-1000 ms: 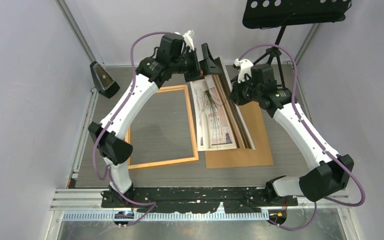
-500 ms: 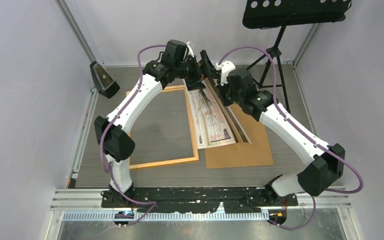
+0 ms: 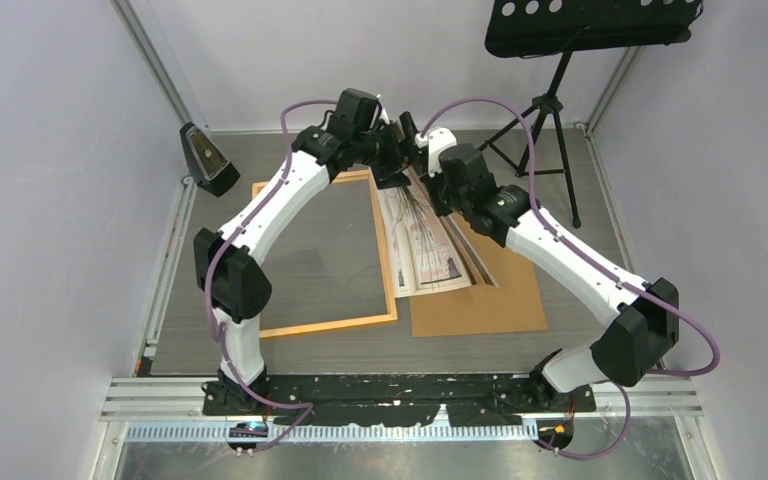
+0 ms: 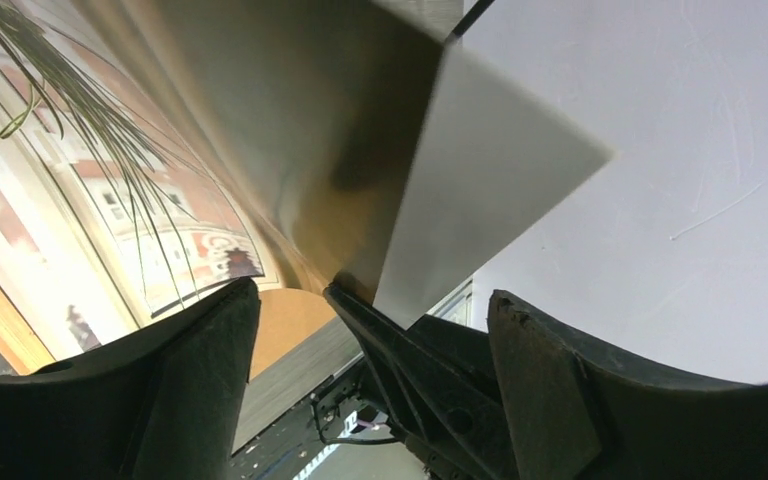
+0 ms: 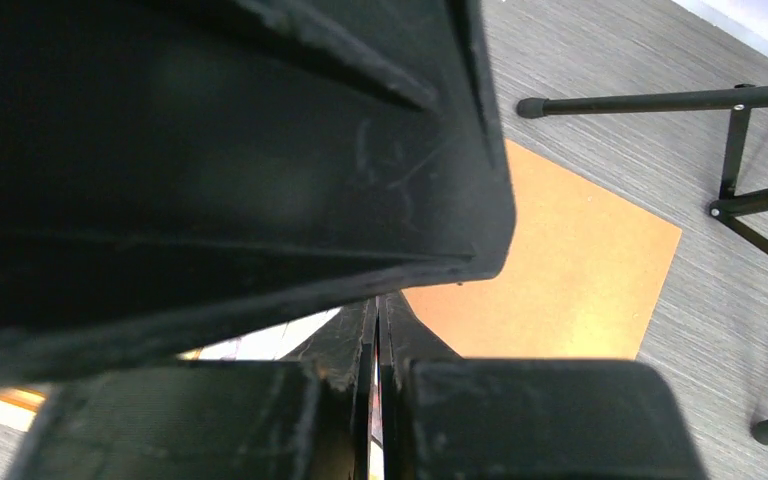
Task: Put the photo into the frame
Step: Turn over the photo from the photo frame.
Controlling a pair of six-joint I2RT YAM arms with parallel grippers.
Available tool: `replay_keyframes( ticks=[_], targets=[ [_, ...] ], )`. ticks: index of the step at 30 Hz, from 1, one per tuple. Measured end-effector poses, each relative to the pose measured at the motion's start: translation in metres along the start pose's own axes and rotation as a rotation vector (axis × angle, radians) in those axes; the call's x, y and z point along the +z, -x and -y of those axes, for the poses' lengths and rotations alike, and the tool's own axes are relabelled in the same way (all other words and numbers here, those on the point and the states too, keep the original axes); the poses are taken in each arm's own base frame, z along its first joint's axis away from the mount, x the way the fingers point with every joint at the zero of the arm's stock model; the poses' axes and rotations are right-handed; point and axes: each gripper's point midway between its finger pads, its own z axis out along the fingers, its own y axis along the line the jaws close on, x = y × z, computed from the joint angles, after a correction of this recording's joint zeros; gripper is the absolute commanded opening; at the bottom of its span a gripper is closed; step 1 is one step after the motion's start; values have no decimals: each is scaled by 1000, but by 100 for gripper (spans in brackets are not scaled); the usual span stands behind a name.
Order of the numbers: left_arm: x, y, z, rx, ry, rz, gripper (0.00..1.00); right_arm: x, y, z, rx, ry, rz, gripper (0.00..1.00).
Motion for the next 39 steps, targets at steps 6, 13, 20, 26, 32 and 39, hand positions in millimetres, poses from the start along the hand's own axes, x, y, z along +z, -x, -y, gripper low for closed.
replay_keyframes(
  ticks=[6, 13, 20, 26, 32, 39],
  targets=[
    [6, 3, -5, -7, 14, 7, 60, 5, -5, -7, -8, 7, -18, 6],
    [13, 9, -13, -13, 22, 16, 42, 5, -3, -10, -11, 6, -8, 6],
    [15, 11, -16, -18, 21, 22, 29, 6, -4, -12, -13, 10, -5, 6],
    [16, 12, -17, -19, 12, 23, 21, 7, -5, -16, -14, 23, -7, 11],
    [19, 12, -22, -28, 15, 19, 18, 7, -6, -21, -11, 48, -9, 19],
    [20, 11, -23, -31, 15, 14, 9, 5, -6, -34, 1, 85, -8, 27]
  ],
)
